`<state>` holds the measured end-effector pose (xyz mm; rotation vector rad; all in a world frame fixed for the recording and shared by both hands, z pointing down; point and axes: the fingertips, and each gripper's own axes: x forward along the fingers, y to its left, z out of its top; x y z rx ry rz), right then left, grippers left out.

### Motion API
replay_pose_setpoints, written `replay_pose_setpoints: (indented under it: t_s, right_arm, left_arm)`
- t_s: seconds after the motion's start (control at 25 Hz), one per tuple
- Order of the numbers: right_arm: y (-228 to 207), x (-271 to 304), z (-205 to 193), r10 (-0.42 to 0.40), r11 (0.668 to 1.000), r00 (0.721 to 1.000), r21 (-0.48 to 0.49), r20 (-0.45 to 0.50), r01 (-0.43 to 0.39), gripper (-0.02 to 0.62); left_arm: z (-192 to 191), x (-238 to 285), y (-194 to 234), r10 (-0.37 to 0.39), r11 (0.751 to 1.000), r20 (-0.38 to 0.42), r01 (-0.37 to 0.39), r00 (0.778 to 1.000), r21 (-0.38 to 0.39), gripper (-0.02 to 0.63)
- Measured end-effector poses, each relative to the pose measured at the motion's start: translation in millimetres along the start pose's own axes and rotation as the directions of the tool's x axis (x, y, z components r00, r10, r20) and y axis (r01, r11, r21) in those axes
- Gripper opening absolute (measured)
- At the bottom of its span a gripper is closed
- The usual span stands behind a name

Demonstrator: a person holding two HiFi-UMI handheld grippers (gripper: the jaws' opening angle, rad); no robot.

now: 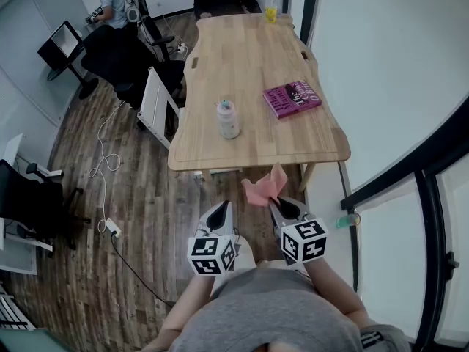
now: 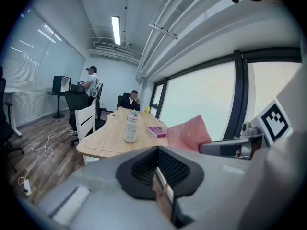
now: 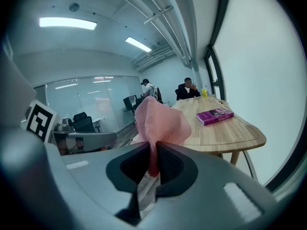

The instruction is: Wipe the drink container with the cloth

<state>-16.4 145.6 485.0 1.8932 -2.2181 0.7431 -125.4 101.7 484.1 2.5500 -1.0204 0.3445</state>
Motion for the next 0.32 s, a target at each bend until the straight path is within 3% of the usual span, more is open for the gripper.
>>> replay_pose_setpoints:
  t_s: [0.32]
  right_arm:
    - [7.1,-0.1,1.0,0.016,1.000,1.000,-0.005,0.002,-0.016,0.029]
  left_arm:
    - [-0.4,-5.8,4.5,0.007,1.000,0.005,-0.007,1.000,-0.002,0.000]
